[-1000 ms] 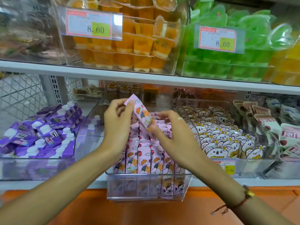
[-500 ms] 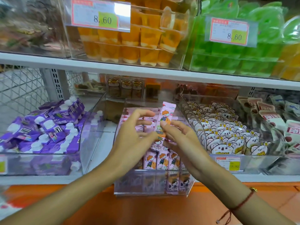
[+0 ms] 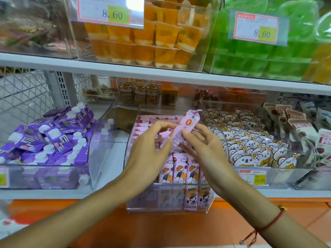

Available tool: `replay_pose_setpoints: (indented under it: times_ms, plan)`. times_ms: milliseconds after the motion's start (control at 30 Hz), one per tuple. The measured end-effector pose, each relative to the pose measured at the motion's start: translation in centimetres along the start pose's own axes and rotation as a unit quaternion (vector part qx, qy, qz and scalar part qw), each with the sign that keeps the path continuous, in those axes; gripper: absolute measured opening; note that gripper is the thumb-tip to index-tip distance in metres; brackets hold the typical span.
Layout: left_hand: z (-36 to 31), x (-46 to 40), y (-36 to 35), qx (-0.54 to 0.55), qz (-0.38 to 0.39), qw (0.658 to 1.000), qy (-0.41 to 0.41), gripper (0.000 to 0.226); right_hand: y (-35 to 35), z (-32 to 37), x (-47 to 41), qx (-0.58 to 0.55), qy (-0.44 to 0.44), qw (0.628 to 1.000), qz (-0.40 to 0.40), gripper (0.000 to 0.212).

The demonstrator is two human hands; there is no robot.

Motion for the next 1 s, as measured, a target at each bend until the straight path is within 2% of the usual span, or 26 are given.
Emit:
replay_pose_setpoints:
  times_ms: [100,233,300,400,467,567,633,733,867,1000]
  plan:
    - [0.0,0.1,-0.1,-0.017,-0.003,1.0,-0.024,0.039,0.2,0.0,0.1,0.01,0.027,0.999,-0.033,0.033]
    - [-0.5,-0.1,0.0,0.016,0.01,1.0,-0.017,0.035,0.3,0.2,0.1,0.038,0.03,0.999,-0.022,0.034]
    - [-0.5,-0.3,-0.1,0.053,0.04,0.997,0.036,0.029,0.6,0.3,0.0,0.053,0.029,0.998,-0.017,0.024]
    - [-0.3,-0.1,-0.4,0.143,0.093,0.969,0.178,0.009,1.1,0.6,-0.1,0.075,0.039,0.995,-0.047,0.019]
    - [-0.1,0.1,-0.6,0.156,0.108,0.956,0.221,0.019,1.2,0.7,-0.1,0.086,0.043,0.994,-0.06,0.021]
    - [-0.2,0.2,-0.7,0.155,0.124,0.95,0.241,0.033,1.2,0.6,-0.1,0.087,0.044,0.993,-0.061,0.025]
    - [-0.3,0.1,-0.7,0.154,0.128,0.952,0.232,0.03,1.2,0.6,-0.1,0.095,0.051,0.993,-0.053,0.029]
    - [-0.2,-0.3,-0.2,0.125,0.111,0.97,0.176,0.024,1.1,0.7,0.1,0.108,0.091,0.99,-0.006,0.031]
    - [-0.5,-0.8,0.4,0.071,0.086,0.992,0.062,0.034,1.1,1.2,0.2,0.116,0.168,0.978,0.038,0.038]
    - [-0.7,-0.5,0.5,0.085,0.069,0.993,0.044,0.042,0.9,1.4,0.4,0.119,0.201,0.97,0.068,0.038]
Point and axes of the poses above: each hand's wrist, its own x-axis away from the middle knuckle, its own y-axis out of the back of the hand, z = x × y, the point moved 3 cm from there along -x, towards the middle knuckle, and after that the axes turned 10 degrees about -z, right-handed, at the moved point
